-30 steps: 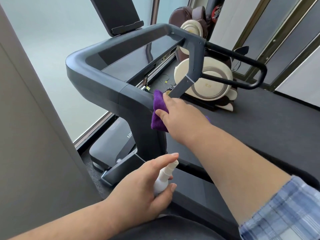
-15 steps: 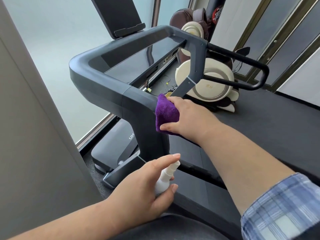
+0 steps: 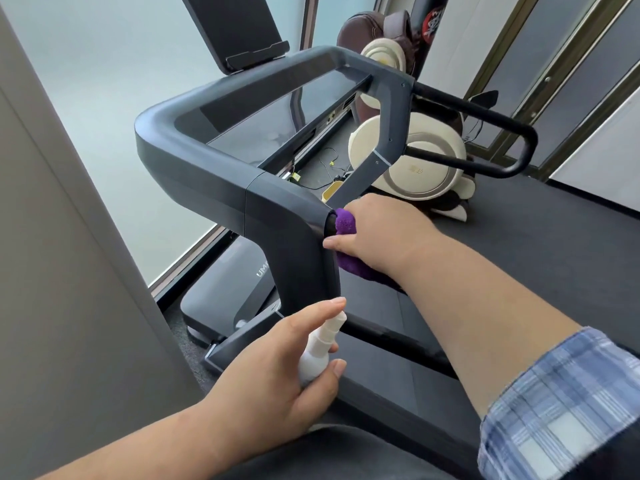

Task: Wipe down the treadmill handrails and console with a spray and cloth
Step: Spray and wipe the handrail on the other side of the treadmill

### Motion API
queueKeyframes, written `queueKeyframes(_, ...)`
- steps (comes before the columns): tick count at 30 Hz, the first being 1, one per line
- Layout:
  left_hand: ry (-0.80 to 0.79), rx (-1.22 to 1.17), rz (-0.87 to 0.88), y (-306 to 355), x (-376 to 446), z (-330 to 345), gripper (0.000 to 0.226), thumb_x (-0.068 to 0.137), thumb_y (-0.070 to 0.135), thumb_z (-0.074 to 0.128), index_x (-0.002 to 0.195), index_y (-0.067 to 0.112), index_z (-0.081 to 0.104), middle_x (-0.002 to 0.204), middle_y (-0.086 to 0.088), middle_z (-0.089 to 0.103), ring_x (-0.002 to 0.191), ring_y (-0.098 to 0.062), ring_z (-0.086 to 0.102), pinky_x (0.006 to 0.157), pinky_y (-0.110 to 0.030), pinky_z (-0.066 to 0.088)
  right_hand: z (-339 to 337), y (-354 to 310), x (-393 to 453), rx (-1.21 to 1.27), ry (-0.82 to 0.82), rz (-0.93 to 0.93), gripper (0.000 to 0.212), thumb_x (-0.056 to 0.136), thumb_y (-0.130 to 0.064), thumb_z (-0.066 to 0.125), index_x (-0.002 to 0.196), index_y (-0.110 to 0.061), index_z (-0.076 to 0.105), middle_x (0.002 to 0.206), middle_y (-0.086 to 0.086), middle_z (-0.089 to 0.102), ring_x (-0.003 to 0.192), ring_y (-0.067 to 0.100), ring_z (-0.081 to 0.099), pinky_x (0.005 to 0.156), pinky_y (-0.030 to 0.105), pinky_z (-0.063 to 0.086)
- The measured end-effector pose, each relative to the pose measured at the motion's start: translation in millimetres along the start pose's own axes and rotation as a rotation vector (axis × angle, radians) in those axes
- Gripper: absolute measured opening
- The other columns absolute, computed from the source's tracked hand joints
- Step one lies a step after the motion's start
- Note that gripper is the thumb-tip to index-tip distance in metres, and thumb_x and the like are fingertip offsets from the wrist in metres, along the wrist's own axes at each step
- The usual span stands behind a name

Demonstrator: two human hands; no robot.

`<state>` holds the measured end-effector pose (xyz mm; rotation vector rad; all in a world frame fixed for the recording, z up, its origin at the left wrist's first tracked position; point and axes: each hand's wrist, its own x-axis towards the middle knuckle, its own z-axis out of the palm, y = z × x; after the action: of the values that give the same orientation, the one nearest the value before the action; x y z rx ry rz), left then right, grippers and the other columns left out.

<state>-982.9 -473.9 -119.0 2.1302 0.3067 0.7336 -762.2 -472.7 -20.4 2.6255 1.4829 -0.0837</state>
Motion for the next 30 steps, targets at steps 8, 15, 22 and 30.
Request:
queueKeyframes(8,-0.080,-0.056,-0.005,7.4,11.3,19.5,0.064,0.086,0.040,0.062,0.141,0.056,0.033,0.114,0.040,0.053,0.097,0.006,0.063,0.082,-0.004,0.041,19.2,31.3,-22.0,0.325,0.086,-0.019,0.087,0.070,-0.080,0.063,0.144,-0.043,0.037,0.141,-0.007,0.052,0.126,0.019,0.051,0.105,0.042,0.045)
queueKeyframes(15,-0.108,-0.055,0.003,3.1,10.8,27.6,0.066,0.086,0.044,0.060,0.137,0.067,0.025,0.116,0.041,0.051,0.101,0.004,0.063,0.084,-0.015,0.049,31.1,58.6,-40.0,0.262,0.040,0.023,0.098,0.059,-0.086,0.059,0.144,-0.053,0.024,0.138,-0.007,0.048,0.118,0.020,0.056,0.094,0.039,0.048)
queueKeyframes(22,-0.060,-0.078,-0.012,-1.8,8.2,23.1,0.065,0.086,0.040,0.063,0.139,0.061,0.032,0.115,0.035,0.054,0.096,0.002,0.065,0.082,-0.011,0.046,25.4,28.5,-16.6,0.090,0.114,-0.086,0.089,0.071,-0.077,0.066,0.144,-0.036,0.034,0.128,0.002,0.055,0.113,0.028,0.059,0.094,0.044,0.050)
queueKeyframes(30,-0.084,-0.077,-0.023,5.8,14.1,37.7,0.066,0.087,0.041,0.063,0.140,0.061,0.030,0.117,0.036,0.053,0.103,0.000,0.064,0.086,-0.010,0.045,19.6,-5.4,2.3,-0.019,0.160,-0.052,0.100,0.071,-0.090,0.048,0.145,-0.024,0.036,0.153,0.005,0.036,0.139,0.033,0.037,0.111,0.060,0.032)
